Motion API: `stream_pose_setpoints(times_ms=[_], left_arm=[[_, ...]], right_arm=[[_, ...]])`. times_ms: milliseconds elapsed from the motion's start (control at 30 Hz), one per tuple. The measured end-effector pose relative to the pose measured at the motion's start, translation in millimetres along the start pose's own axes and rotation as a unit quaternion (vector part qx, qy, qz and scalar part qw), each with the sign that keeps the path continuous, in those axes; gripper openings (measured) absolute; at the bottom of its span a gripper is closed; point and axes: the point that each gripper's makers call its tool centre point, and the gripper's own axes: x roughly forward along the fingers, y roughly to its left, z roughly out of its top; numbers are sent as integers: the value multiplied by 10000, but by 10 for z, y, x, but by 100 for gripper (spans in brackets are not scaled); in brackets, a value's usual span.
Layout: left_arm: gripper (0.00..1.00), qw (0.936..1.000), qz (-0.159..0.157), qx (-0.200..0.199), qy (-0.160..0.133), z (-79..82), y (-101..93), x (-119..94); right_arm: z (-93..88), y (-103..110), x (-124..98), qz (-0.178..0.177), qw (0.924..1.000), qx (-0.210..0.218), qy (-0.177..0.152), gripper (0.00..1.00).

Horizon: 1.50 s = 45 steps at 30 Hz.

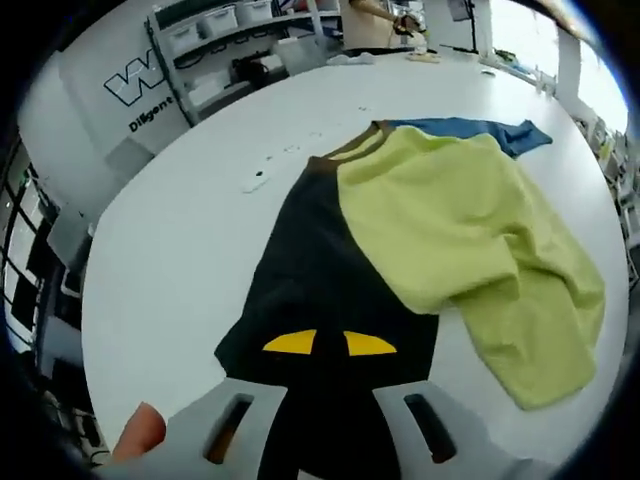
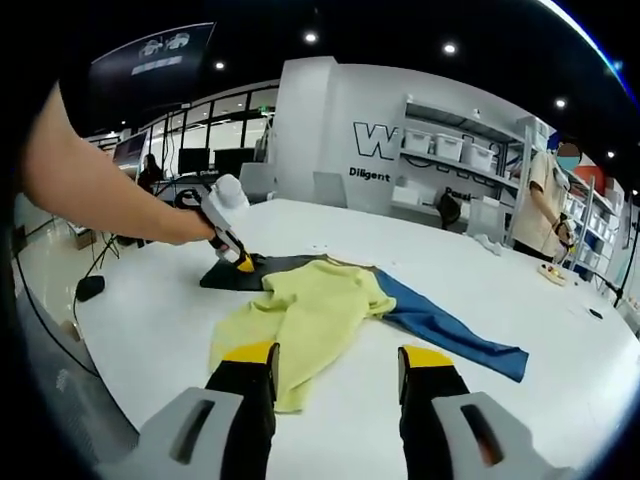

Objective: Fold the garment on the visible template until the final outline fits inside the template.

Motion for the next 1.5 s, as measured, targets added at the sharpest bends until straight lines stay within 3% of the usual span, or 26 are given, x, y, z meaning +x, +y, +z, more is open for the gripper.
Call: stream_pose_setpoints(times_ms=[500, 800, 1000, 1167, 1233, 1300, 1400, 1500], left_arm=[[11, 9993, -94, -333, -112, 2, -66, -82], [11, 9968, -186, -429, -653, 256, -20, -345], [9, 9917, -80, -682, -1090, 410, 217, -576], [8, 9916, 205, -898, -913, 261, 494, -595], [7, 9889, 314, -1249, -736, 119, 648, -575], [6, 9822, 297, -1706, -730, 41, 749, -533], [4, 9757, 182, -2060, -722, -14, 787, -465], [5, 9766, 136, -2060, -598, -63, 776, -368]], right_arm=[[0, -5, -2, -19, 10000, -16, -9, 46], [6, 7, -4, -4, 10000, -41, -19, 46], [12, 13, -8, 3, 10000, -47, -34, 46], [10, 23, -6, 21, 10000, -58, -27, 46], [5, 23, -4, 22, 10000, -62, -17, 46], [1, 22, -1, 21, 10000, -66, -5, 46], [-5, 16, 3, 9, 10000, -59, 12, 46], [-9, 8, 6, -4, 10000, -53, 21, 46]])
